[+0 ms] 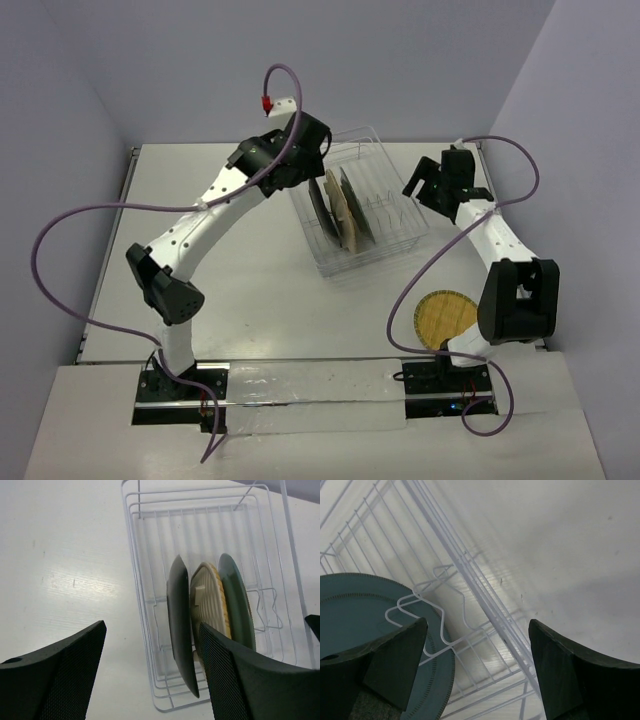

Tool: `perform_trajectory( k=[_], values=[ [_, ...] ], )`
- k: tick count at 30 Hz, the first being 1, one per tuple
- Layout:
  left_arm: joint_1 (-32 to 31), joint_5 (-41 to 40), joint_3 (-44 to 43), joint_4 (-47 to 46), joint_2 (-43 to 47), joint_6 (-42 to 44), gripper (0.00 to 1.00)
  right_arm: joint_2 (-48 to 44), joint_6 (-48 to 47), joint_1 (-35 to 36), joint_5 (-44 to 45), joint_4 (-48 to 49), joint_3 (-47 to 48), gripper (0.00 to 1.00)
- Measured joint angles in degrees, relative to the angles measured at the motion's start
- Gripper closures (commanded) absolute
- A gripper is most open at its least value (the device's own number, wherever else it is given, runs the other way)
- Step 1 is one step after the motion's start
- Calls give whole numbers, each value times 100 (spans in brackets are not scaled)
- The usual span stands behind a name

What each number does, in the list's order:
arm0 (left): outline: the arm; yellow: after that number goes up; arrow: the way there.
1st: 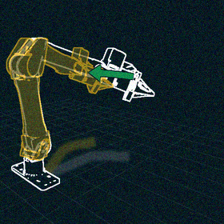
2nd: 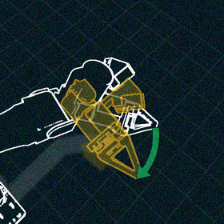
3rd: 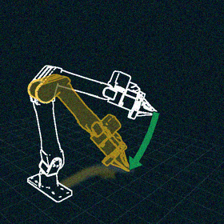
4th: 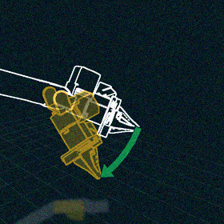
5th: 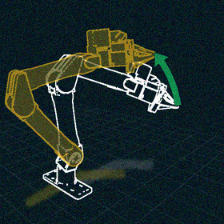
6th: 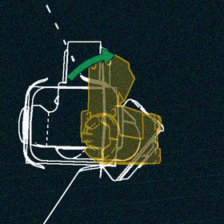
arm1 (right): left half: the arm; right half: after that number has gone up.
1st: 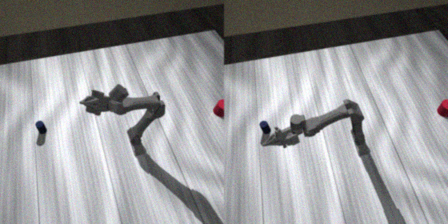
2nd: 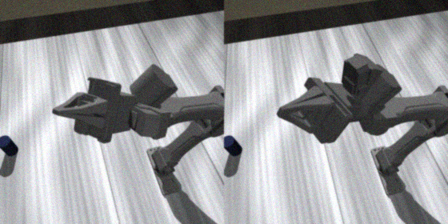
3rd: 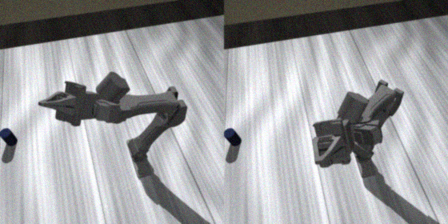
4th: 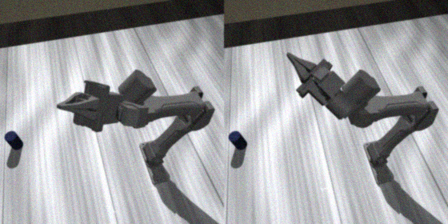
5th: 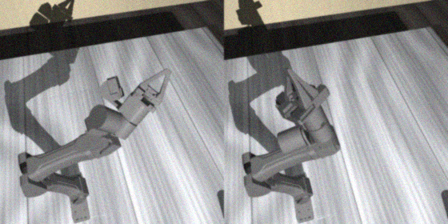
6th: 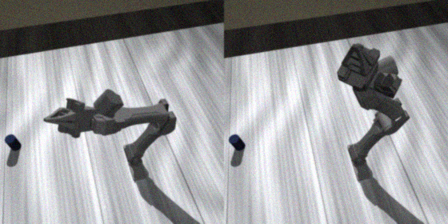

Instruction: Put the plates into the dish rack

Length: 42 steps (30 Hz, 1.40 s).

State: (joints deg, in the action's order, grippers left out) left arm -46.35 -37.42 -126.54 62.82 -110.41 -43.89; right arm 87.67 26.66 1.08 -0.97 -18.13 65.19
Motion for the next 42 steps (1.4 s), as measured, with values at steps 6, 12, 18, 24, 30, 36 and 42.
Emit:
perform_trajectory(
  k=[6,12,18,24,30,36,42],
  values=[
    [412,142,688,-503,557,312,14,-350,-13,-468,86,-59,-18,7],
    [1061,858,1635,-1456,1046,825,2,-1029,89,-1090,93,-79,-525,7],
    [1588,1928,2374,-2583,1660,1552,2,-2225,416,-2009,132,-268,-1775,4],
    [2391,2989,2302,-3344,1645,2037,1,-3512,838,-2963,273,-1012,-3074,0],
    [2688,3786,1501,-3348,1022,2350,1,-3995,1303,-3539,463,-1761,-3607,0],
    [3093,4287,1334,-3265,561,2517,1,-4474,1992,-3584,908,-2357,-3706,0],
    [3189,4647,1027,-3137,298,2630,1,-5156,2798,-3595,1938,-2762,-3709,0]
  ],
)
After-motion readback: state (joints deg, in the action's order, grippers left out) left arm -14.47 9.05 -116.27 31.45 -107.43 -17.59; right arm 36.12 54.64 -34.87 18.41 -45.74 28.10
